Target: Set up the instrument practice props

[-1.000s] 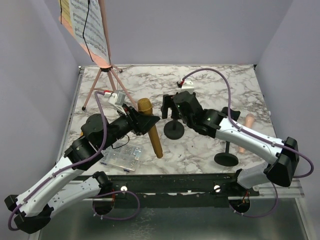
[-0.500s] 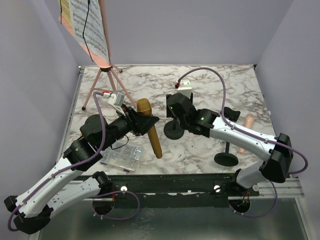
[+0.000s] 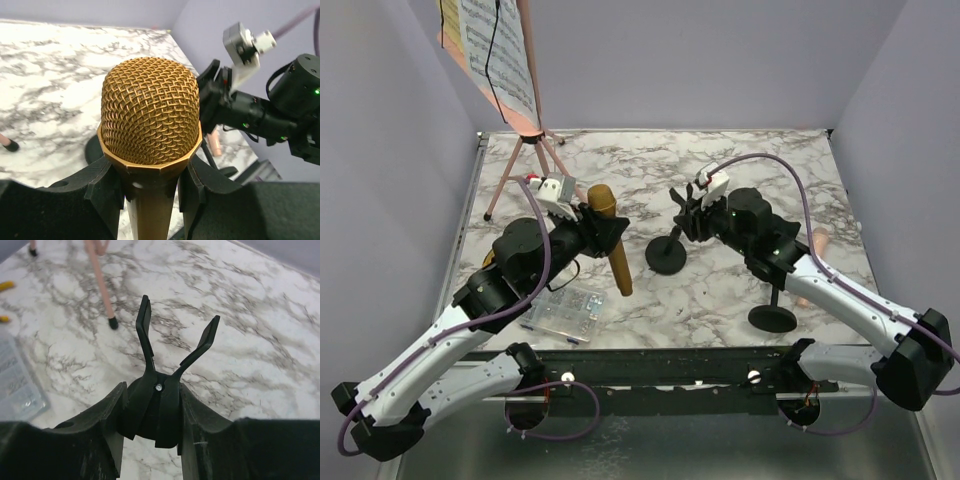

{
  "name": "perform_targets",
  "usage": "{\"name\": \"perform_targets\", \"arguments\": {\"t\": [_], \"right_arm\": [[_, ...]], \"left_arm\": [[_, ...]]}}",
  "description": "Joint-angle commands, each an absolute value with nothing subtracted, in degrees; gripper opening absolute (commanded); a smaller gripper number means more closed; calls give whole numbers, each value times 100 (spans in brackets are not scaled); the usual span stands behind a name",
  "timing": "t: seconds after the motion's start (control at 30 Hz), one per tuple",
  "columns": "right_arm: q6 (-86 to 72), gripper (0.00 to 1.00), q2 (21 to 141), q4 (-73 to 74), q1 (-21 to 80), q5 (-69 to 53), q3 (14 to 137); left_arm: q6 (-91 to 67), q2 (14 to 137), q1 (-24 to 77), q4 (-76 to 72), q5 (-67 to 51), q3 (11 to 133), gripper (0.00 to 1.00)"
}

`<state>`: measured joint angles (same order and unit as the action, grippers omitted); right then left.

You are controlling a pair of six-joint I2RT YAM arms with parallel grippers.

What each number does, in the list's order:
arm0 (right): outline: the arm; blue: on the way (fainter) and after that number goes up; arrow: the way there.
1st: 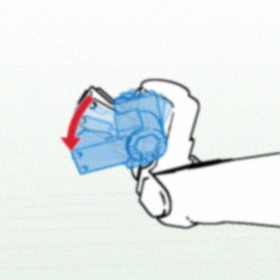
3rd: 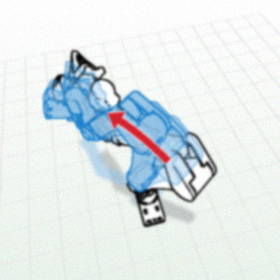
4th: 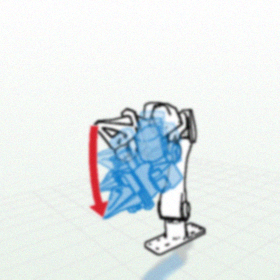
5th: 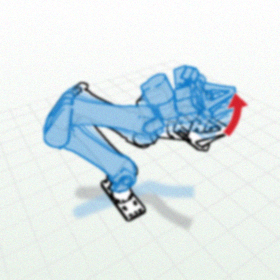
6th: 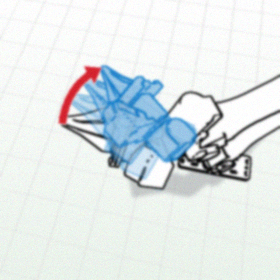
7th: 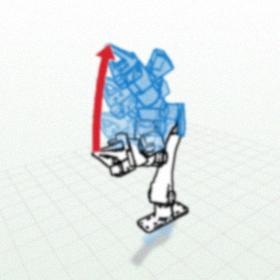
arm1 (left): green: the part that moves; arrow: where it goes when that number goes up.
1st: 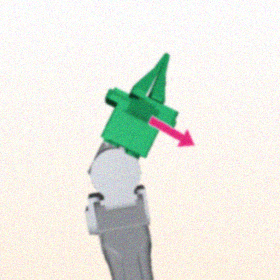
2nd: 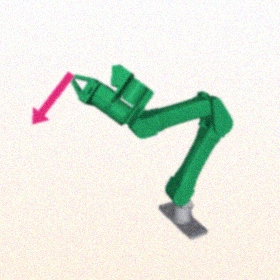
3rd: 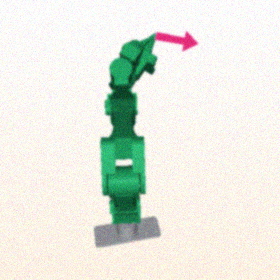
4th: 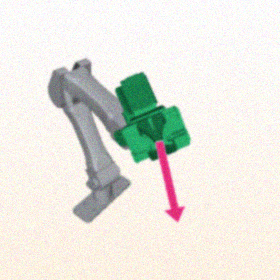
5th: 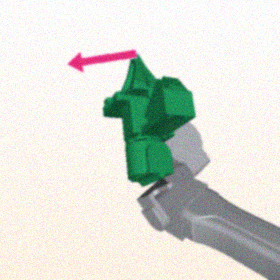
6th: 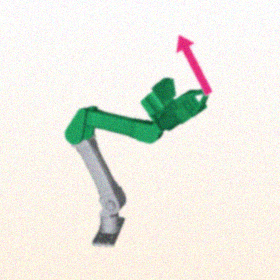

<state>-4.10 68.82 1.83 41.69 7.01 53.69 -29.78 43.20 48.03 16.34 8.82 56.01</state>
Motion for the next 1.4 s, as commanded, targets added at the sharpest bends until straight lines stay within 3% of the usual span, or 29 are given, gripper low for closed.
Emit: {"name": "perform_targets", "arguments": {"t": [0.0,0.27,0.43,0.63,0.87,1.37], "right_arm": [[913,0,6861,-288,3961,-2135,5298],[1817,0,7106,-392,3937,-3319,5238],[1992,0,7221,74,3922,-3501,5491],[2391,0,7560,770,3834,-4799,5925],[2229,0,7556,530,3841,-4849,5856],[1923,0,7623,73,3840,-4729,5819]], "left_arm": [[-2209,4598,4809,1637,1549,6061,0],[-949,5460,4808,1123,1868,6492,0],[-951,5367,4808,722,1856,6346,0],[-79,5333,4809,33,1367,5994,0],[887,5463,4808,-768,1056,5603,0],[260,5635,4808,-2144,-359,4734,0]]}}
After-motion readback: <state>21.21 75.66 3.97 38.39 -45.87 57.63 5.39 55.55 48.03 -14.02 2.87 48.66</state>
